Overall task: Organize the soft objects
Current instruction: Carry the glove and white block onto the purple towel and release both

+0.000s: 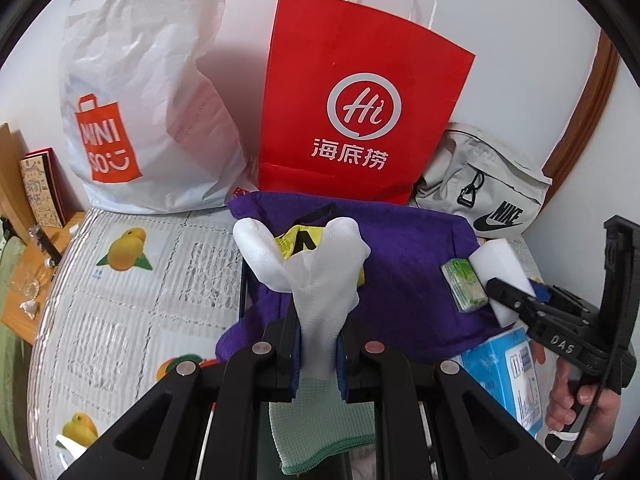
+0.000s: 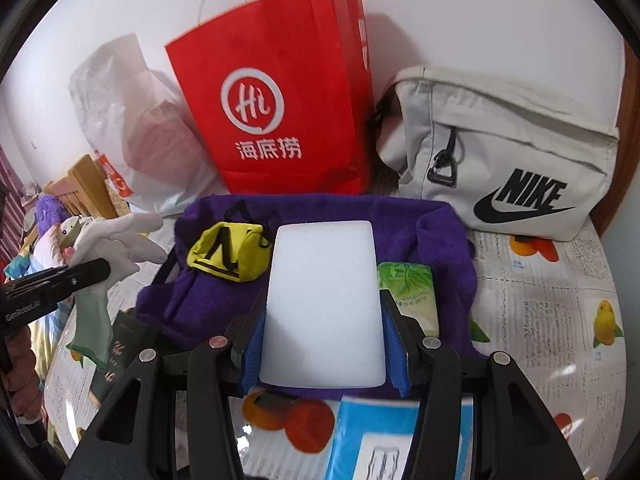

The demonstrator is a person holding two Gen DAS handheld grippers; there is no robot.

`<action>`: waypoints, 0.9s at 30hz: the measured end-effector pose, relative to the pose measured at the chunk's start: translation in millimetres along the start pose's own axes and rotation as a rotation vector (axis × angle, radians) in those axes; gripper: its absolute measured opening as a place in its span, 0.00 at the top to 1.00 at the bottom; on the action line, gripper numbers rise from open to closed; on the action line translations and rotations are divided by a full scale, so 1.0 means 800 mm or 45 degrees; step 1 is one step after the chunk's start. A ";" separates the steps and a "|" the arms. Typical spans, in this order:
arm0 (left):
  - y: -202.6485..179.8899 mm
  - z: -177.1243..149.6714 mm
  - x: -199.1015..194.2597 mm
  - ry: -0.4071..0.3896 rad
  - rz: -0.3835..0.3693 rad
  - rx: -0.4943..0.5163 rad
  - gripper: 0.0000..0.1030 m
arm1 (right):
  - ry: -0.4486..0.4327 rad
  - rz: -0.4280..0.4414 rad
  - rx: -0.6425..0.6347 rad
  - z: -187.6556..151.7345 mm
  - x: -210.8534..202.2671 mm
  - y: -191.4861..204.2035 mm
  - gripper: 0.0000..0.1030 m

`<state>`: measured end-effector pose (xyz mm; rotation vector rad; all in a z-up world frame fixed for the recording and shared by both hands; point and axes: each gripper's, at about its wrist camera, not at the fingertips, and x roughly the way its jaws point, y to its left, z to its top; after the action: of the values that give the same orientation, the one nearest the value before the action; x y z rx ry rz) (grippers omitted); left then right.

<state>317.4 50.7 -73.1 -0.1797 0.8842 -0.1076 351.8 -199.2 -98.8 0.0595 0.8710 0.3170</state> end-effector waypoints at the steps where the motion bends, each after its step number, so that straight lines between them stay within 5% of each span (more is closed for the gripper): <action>1: 0.000 0.003 0.004 0.003 -0.002 -0.002 0.87 | 0.014 0.001 0.003 0.000 0.006 -0.001 0.51; 12: -0.007 0.040 0.057 -0.005 -0.014 -0.016 0.87 | 0.173 0.024 0.000 -0.002 0.064 0.001 0.51; 27: -0.006 0.037 0.130 0.144 0.025 -0.041 0.87 | 0.299 0.027 0.014 -0.009 0.106 -0.008 0.50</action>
<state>406.0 31.8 -132.9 -0.1962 1.0010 -0.0855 398.4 -180.5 -167.4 0.0422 1.1056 0.3434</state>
